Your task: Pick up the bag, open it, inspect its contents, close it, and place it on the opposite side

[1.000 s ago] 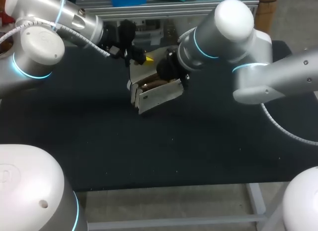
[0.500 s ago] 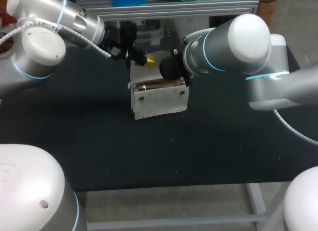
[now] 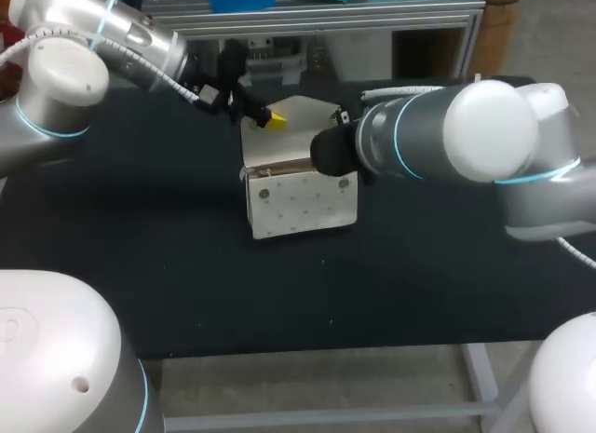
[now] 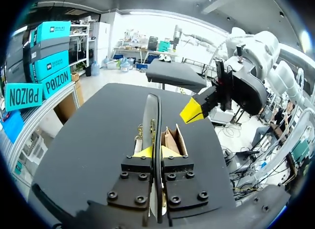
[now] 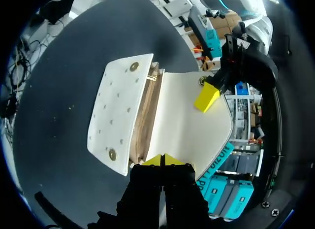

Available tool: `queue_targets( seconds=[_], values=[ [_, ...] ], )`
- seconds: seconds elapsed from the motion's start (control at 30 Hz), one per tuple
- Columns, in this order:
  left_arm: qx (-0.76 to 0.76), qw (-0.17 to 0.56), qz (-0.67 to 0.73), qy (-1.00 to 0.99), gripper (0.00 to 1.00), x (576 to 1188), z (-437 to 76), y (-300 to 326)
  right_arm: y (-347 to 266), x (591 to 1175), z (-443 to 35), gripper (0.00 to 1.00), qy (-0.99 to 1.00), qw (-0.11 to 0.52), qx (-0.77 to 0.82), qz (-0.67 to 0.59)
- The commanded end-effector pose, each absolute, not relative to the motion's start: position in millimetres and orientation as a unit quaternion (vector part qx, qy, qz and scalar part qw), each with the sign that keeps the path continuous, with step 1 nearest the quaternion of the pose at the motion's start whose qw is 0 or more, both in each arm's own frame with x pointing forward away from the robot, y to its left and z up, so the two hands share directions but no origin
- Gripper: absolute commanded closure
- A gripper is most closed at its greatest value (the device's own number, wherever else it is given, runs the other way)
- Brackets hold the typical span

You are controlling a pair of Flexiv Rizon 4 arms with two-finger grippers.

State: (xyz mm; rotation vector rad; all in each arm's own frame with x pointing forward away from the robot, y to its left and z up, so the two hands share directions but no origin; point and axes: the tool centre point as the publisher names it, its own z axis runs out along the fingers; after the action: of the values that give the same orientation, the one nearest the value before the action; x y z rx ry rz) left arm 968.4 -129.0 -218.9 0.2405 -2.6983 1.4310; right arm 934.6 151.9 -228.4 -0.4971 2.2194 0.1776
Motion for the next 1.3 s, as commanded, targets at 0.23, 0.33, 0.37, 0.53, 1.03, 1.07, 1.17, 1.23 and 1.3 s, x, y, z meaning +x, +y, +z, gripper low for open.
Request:
queue_targets(
  seconds=[0.23, 0.33, 0.37, 0.53, 1.03, 1.07, 1.17, 1.23, 1.3],
  values=[
    [0.086, 0.111, 0.467, -0.873, 1.00, 1013.5, -260.1, -148.5, 133.6, 865.6, -237.2, 1.00, 0.884, 0.425, -0.186, 0.054],
    [0.087, 0.088, 0.464, -0.877, 1.00, 1021.3, -267.2, -147.6, 131.7, 859.5, -242.2, 1.00, 0.886, 0.422, -0.182, 0.054],
    [0.085, 0.076, 0.463, -0.879, 1.00, 1023.5, -269.3, -147.2, 131.1, 857.8, -245.0, 1.00, 0.887, 0.421, -0.181, 0.056],
    [0.053, 0.036, 0.473, -0.879, 1.00, 1029.3, -279.2, -141.7, 127.6, 859.2, -274.6, 1.00, 0.901, 0.394, -0.171, 0.059],
    [0.037, 0.010, 0.475, -0.879, 1.00, 1030.1, -296.7, -135.6, 136.0, 892.2, -335.6, 1.00, 0.926, 0.343, -0.140, 0.071],
    [0.036, 0.007, 0.469, -0.883, 1.00, 1029.8, -298.1, -136.4, 136.9, 893.9, -338.1, 1.00, 0.926, 0.345, -0.138, 0.068],
    [0.033, 0.007, 0.458, -0.888, 1.00, 1030.0, -302.3, -139.3, 140.4, 895.2, -341.4, 1.00, 0.922, 0.354, -0.139, 0.072],
    [0.041, 0.011, 0.448, -0.893, 1.00, 1031.4, -305.6, -140.5, 142.7, 894.6, -343.5, 1.00, 0.920, 0.359, -0.139, 0.069],
    [0.046, 0.013, 0.444, -0.895, 1.00, 1032.6, -308.0, -140.4, 143.1, 893.4, -345.8, 1.00, 0.922, 0.358, -0.135, 0.066]
  ],
)
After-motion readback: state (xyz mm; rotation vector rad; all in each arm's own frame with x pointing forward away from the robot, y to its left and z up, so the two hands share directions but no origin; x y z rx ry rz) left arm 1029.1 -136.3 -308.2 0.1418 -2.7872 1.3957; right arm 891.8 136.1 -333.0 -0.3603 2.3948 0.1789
